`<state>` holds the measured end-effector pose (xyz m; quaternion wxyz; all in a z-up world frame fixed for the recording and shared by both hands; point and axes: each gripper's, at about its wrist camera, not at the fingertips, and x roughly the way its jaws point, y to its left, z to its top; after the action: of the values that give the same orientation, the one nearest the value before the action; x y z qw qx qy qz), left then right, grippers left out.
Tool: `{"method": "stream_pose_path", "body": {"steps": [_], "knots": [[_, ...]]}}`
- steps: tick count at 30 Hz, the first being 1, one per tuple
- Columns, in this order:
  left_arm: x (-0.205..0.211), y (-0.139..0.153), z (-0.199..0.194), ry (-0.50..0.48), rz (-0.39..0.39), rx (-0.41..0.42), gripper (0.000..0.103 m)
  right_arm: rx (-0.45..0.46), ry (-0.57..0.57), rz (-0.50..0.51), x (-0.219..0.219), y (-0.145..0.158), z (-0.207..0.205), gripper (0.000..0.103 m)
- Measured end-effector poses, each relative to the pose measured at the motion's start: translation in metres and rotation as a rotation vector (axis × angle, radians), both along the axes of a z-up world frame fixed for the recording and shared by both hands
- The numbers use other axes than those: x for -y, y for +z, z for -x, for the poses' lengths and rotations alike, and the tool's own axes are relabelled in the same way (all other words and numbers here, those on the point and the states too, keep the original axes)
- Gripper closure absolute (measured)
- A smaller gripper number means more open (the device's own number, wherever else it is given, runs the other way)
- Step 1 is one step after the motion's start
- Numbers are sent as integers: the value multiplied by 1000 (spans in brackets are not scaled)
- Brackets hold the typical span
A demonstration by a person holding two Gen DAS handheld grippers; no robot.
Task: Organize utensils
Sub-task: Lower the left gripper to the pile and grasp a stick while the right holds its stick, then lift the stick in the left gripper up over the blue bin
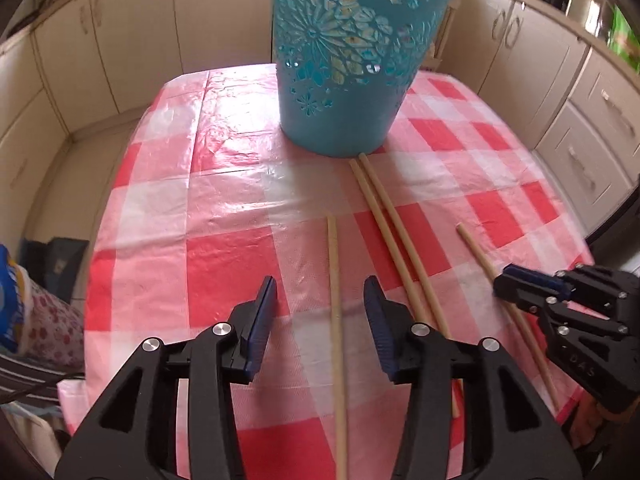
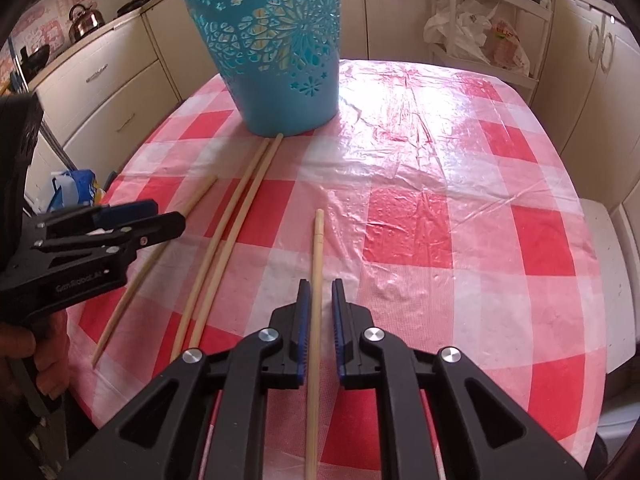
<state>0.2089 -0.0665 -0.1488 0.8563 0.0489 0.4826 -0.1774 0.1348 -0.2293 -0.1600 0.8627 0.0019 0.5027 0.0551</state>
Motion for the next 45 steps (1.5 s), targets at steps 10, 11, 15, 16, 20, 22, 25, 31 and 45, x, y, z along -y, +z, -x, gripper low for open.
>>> {"method": "stream_pose_path", "body": {"steps": [10,11,15,16,20,22,25,31,45], "knots": [[0,-1,-3,-55,-20,2,98,-8,-13,-2,2,0,-2,97],[0,0,-5,-56,-19,-9,97,-11,-2,15,0,0,-2,96],[5,0,-6,-81,-58,-14,97,-3,58,105,-12,0,-1,96],[8,0,-3,-89,-81,2,97,4,64,117,-13,0,-1,96],[11,1,3,-97,-106,33,98,-3,1,-36,6,1,-1,97],[7,2,4,-86,-95,35,98,16,-26,-72,14,0,1,97],[1,4,5,-70,-83,54,98,43,-53,-151,26,-3,4,97],[0,22,10,-65,-46,127,98,48,-63,-180,28,-3,4,97],[-41,146,-9,-12,384,435,98,46,-79,-256,38,-5,5,97]]}}
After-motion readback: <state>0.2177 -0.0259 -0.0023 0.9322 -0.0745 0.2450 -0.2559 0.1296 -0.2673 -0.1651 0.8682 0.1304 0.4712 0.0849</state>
